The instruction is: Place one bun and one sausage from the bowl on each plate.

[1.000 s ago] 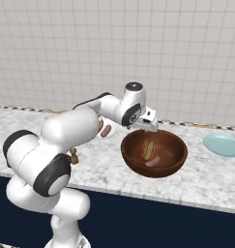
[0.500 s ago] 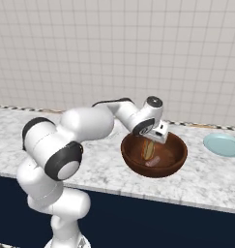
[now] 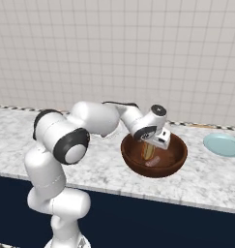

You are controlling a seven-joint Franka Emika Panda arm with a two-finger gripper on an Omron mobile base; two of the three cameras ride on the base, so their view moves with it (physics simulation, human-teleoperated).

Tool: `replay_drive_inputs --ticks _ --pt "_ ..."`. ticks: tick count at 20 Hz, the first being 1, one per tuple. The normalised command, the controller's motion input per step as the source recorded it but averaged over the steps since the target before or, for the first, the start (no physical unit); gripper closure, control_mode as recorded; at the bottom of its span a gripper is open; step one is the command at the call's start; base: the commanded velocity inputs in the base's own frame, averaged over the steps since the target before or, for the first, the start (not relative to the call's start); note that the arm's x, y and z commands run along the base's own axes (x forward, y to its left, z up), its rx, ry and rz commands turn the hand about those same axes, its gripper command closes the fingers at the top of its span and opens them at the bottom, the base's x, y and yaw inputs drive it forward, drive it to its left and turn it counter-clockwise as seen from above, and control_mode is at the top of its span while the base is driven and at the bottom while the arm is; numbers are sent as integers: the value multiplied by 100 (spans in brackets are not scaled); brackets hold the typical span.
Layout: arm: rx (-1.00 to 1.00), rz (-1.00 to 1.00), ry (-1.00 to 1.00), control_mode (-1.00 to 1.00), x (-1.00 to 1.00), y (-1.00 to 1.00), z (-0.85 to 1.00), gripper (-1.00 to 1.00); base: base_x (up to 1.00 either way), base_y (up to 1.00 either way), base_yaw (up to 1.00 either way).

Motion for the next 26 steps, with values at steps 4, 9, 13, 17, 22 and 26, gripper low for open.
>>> replay_drive_inputs --ticks 4,9,13,17,22,26 --pt "-5 0 4 -100 0 19 -19 -100 0 0 0" --pt "-3 0 4 -100 0 16 0 -100 0 0 0" --pt "-3 0 1 -100 0 18 0 -100 0 0 0" --pt "-12 0 1 -100 0 2 -10 -100 0 0 0" --pt "-10 0 0 -100 0 0 -14 -100 0 0 0" --pt "0 1 -1 -100 -3 0 -10 -100 0 0 0"
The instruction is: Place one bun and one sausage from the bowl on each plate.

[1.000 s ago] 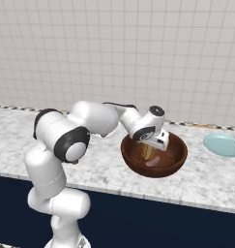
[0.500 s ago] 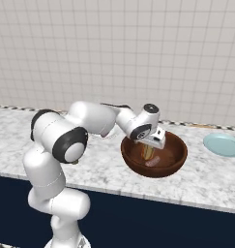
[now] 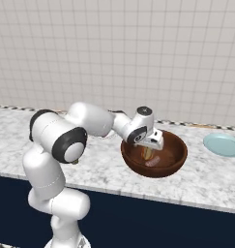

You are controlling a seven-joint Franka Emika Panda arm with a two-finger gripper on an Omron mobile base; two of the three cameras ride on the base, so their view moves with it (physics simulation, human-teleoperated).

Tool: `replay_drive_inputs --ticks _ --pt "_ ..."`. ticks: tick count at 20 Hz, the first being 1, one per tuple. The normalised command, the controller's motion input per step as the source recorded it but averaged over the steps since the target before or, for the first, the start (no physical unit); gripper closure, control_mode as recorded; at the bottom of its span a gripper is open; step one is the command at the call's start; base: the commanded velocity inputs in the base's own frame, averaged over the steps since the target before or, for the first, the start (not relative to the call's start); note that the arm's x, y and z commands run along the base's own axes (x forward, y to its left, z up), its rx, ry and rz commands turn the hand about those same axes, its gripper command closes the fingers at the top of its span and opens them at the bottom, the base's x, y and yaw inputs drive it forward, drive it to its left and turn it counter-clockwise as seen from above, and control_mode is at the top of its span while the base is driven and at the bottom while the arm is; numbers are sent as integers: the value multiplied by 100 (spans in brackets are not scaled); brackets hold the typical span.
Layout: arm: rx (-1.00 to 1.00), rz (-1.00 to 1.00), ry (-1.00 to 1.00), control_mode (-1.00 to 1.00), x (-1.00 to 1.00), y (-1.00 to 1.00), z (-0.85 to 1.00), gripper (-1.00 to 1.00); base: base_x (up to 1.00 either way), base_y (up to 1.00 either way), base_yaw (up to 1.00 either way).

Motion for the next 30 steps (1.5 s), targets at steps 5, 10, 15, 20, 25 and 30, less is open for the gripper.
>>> replay_drive_inputs --ticks 5,10,15,20,25,30 --pt "0 4 3 -100 0 -1 -3 -100 0 0 0" --pt "0 4 3 -100 6 0 -24 -100 0 0 0" --pt "1 5 0 -100 22 -12 -29 -100 0 0 0" --pt "1 5 0 -100 14 -22 -22 100 0 0 0" --pt "1 0 0 -100 0 -4 -6 100 0 0 0" --pt "0 0 0 -100 -8 0 33 100 0 0 0"
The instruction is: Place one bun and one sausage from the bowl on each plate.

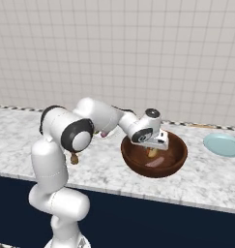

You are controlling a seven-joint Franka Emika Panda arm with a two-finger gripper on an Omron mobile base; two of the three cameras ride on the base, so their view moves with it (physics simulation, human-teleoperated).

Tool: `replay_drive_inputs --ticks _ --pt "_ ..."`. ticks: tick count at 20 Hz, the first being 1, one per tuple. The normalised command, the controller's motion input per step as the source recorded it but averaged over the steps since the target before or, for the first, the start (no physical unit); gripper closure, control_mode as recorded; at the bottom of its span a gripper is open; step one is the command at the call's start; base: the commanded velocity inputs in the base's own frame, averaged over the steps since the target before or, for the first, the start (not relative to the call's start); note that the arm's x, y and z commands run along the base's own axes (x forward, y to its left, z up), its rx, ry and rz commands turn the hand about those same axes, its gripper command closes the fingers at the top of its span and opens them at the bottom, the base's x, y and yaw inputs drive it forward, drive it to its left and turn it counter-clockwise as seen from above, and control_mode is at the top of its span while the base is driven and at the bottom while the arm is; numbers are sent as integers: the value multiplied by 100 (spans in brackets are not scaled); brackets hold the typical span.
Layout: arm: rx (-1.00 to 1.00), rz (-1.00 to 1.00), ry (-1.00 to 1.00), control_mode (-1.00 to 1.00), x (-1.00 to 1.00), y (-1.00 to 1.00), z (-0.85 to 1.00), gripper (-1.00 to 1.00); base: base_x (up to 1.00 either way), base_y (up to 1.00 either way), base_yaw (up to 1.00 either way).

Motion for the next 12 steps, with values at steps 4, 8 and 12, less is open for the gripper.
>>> replay_drive_inputs --ticks 4,8,12 --pt "1 0 1 -100 -11 5 87 100 0 0 0" --pt "-1 0 0 -100 -46 57 100 100 0 0 0" --pt "-11 0 -5 -100 -87 99 98 100 0 0 0"
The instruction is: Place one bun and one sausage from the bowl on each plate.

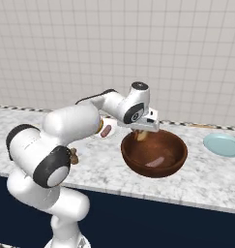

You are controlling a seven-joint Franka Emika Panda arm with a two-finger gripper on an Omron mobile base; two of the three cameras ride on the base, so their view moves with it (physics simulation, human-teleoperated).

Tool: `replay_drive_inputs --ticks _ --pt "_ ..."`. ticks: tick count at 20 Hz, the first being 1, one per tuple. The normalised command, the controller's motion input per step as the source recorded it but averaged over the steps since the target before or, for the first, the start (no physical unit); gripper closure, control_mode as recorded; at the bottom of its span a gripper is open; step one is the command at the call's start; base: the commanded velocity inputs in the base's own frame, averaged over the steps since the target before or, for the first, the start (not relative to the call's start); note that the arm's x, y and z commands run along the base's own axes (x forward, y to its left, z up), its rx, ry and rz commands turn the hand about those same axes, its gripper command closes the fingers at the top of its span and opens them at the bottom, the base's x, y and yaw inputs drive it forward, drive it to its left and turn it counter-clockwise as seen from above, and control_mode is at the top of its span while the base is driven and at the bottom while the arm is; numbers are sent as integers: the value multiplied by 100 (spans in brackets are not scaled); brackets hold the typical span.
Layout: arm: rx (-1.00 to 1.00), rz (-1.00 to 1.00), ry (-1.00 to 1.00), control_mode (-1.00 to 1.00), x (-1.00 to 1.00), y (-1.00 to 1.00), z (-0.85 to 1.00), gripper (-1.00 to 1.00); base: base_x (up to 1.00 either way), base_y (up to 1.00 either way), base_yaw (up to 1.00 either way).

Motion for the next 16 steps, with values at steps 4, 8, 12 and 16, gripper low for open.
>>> replay_drive_inputs --ticks 4,8,12,16 --pt "-9 3 -4 -100 -72 76 67 100 0 0 0" --pt "-3 5 0 -100 -38 18 1 100 0 0 0" --pt "0 3 0 -100 -3 4 0 100 0 0 0" --pt "0 0 -2 -100 -12 0 0 100 0 0 0"
